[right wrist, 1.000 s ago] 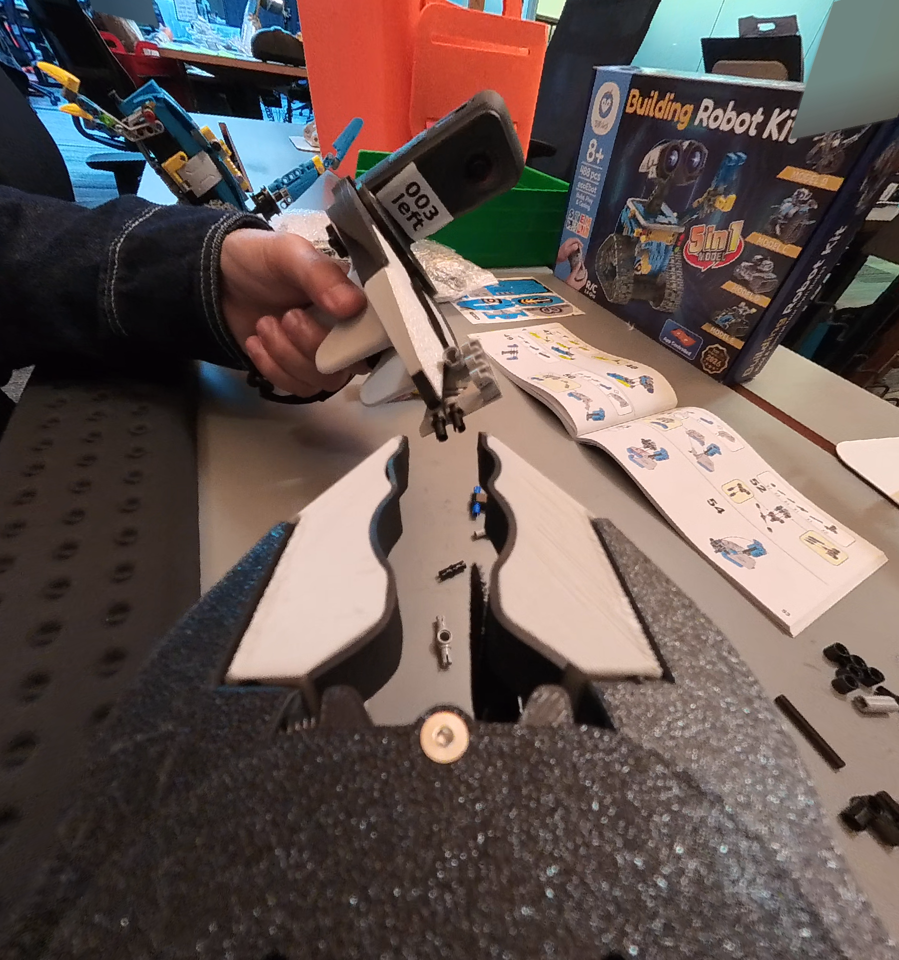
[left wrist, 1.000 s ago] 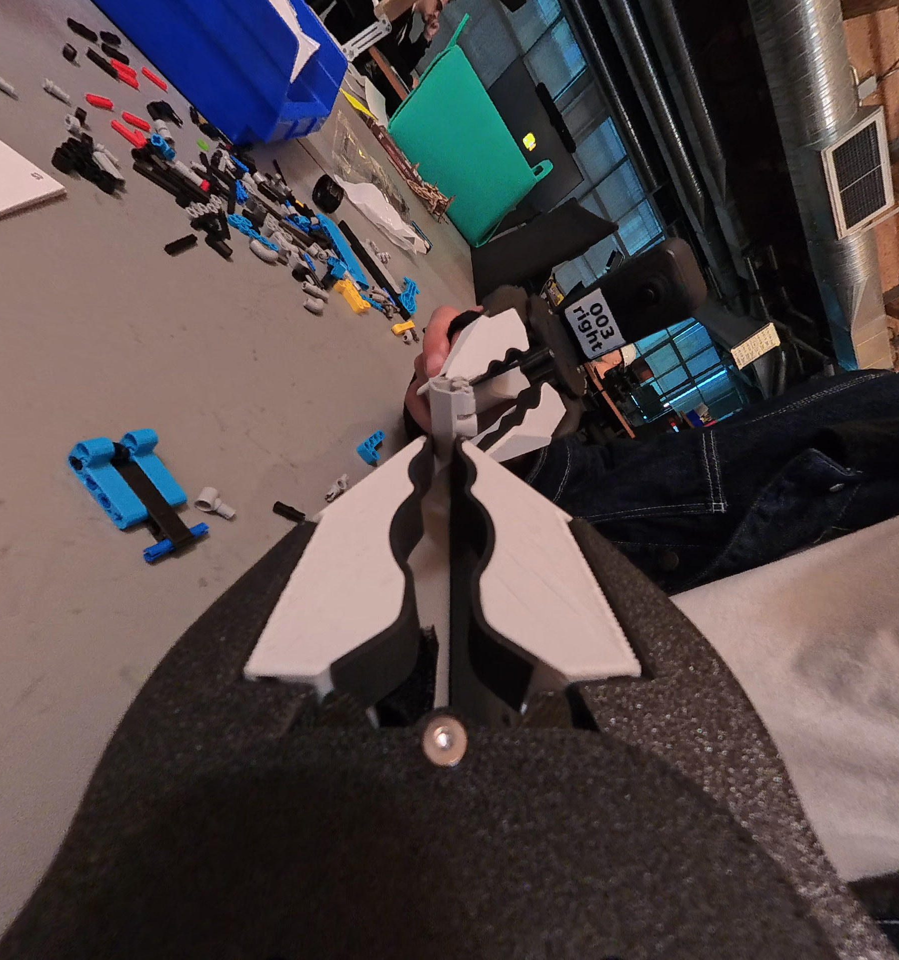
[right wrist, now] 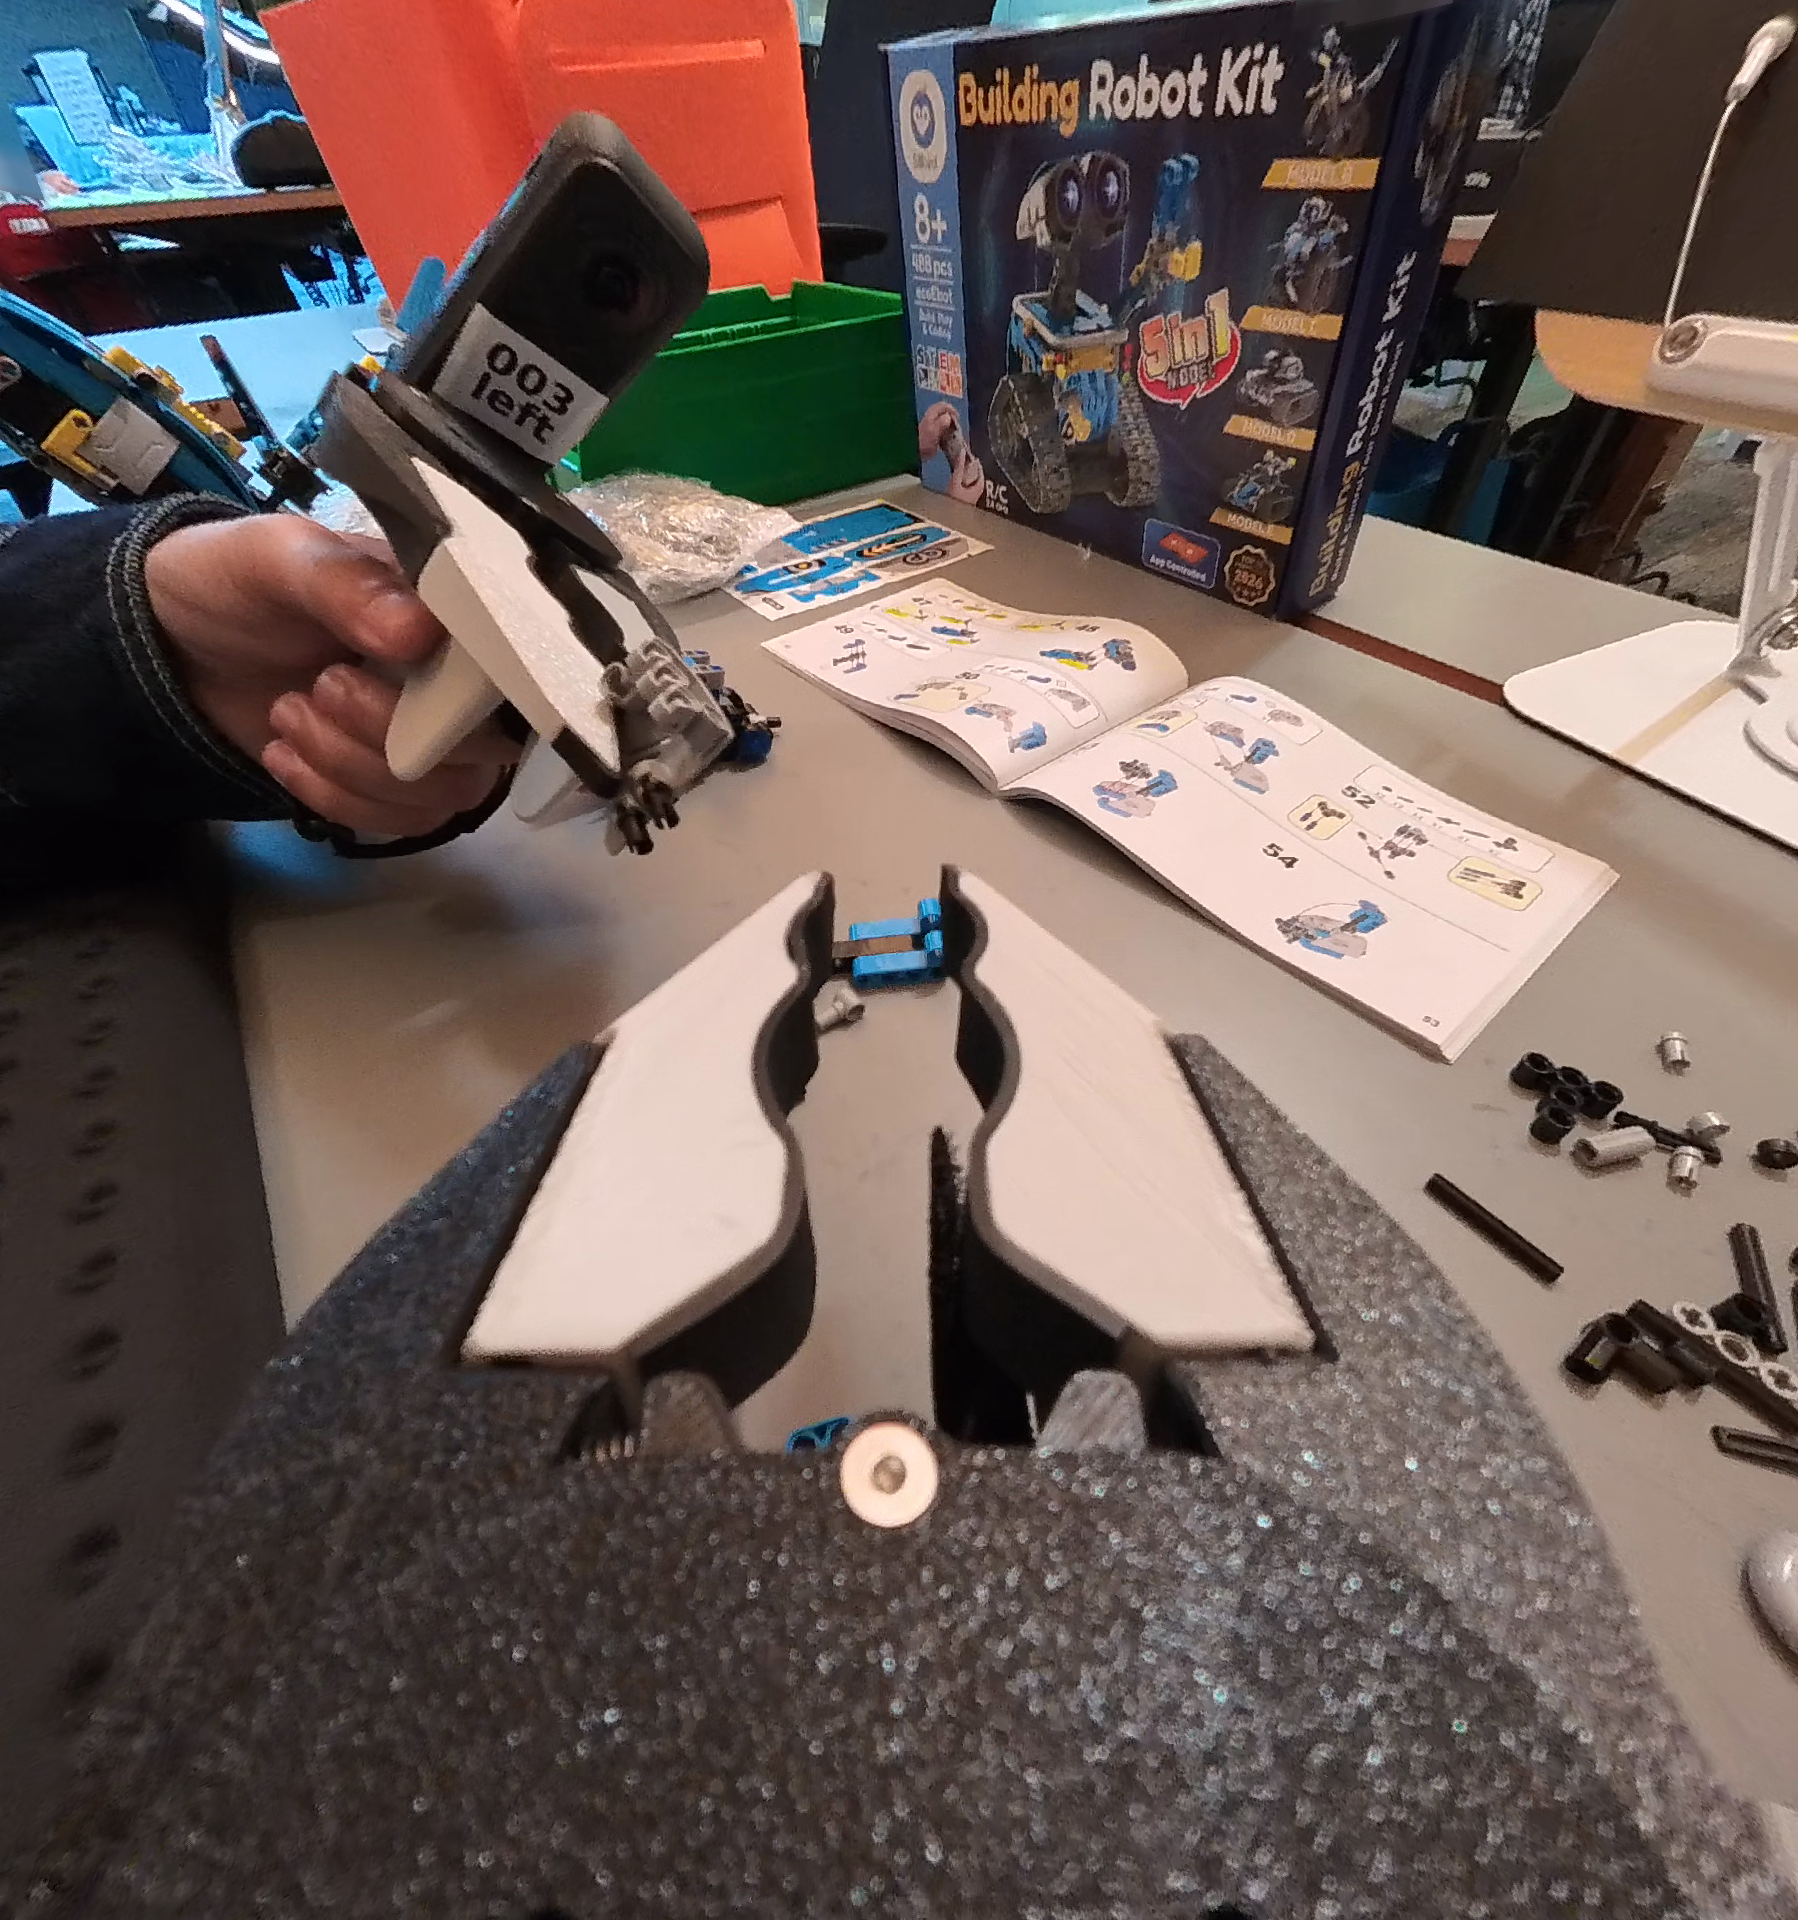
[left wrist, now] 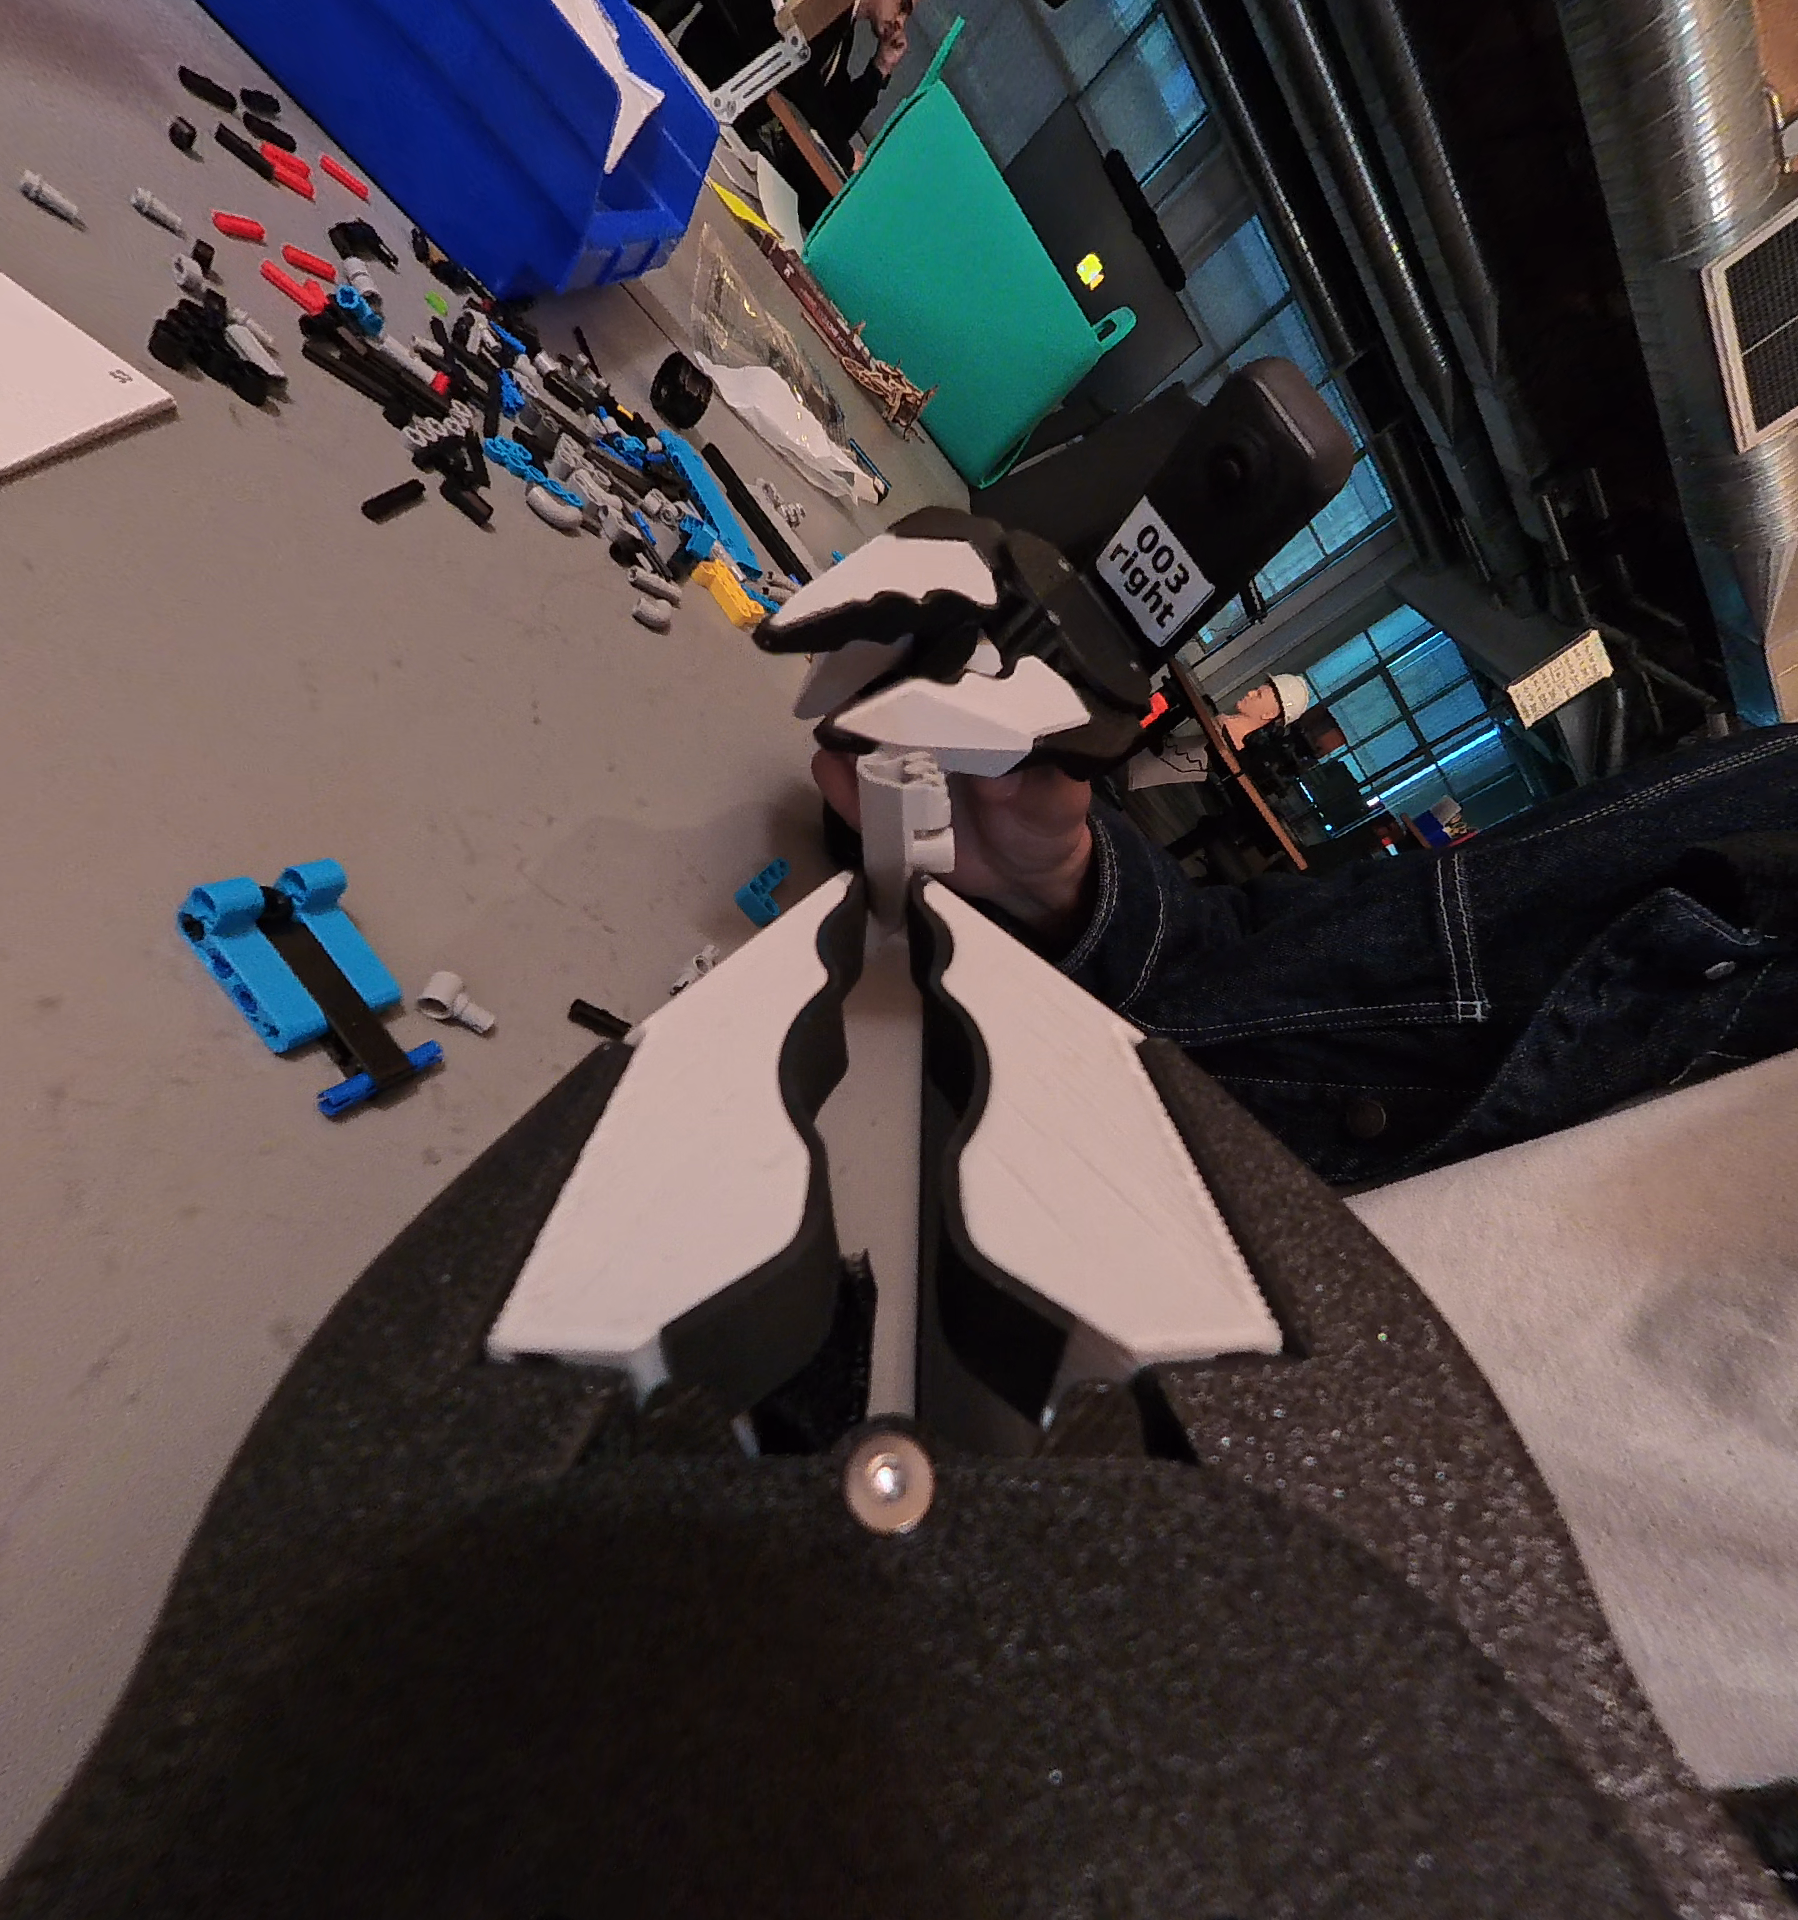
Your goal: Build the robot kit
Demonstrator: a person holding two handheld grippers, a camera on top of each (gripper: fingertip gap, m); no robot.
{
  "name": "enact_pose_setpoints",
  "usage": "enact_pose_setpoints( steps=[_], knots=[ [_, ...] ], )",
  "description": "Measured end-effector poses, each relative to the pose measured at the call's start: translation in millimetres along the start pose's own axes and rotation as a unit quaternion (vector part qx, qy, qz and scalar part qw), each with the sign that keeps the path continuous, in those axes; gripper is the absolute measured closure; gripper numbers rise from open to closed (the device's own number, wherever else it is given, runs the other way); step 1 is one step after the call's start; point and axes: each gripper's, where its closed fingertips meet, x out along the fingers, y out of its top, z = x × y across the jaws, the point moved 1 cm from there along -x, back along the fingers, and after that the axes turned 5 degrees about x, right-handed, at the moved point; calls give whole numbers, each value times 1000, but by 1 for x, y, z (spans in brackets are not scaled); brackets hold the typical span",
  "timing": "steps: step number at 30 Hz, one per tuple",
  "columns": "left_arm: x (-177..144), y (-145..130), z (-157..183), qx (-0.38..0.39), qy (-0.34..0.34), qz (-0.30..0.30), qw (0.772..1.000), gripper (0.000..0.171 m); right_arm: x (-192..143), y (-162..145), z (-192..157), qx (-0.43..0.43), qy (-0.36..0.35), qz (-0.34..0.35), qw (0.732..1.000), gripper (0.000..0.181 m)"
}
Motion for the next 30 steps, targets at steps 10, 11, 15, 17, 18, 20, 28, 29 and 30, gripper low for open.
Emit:
enact_pose_setpoints(
  steps=[10, 11, 15, 17, 18, 20, 28, 29, 30],
  knots=[
    [0, -1, -1, 9, 8, -6, 1000, 165, -20, -9, 9, -4, 7, -46, 999, 160],
    [0, -1, 0, 10, 9, -6, 1000, 165, -27, -22, 7, -7, 33, -88, 996, 154],
    [0, 0, 1, 14, 9, -5, 1000, 165, -65, -76, 6, -20, 69, -233, 970, 147],
    [0, -2, 0, 12, 10, -8, 1000, 165, -74, -89, 8, -26, 57, -251, 966, 150],
    [1, -2, -1, 11, 10, -9, 1000, 165, -77, -96, 5, -25, 63, -264, 962, 151],
    [2, -4, -1, 10, 10, -13, 1000, 165, -76, -106, 7, -41, 51, -281, 957, 156],
    [4, -7, -3, 31, 28, -26, 999, 164, -68, -106, 7, -65, 59, -273, 958, 174],
    [4, -7, -2, 31, 27, -26, 999, 164, -68, -106, 8, -66, 56, -276, 957, 174],
    [4, -7, -2, 31, 27, -27, 999, 164, -70, -104, 10, -71, 51, -279, 956, 175]
  ],
)
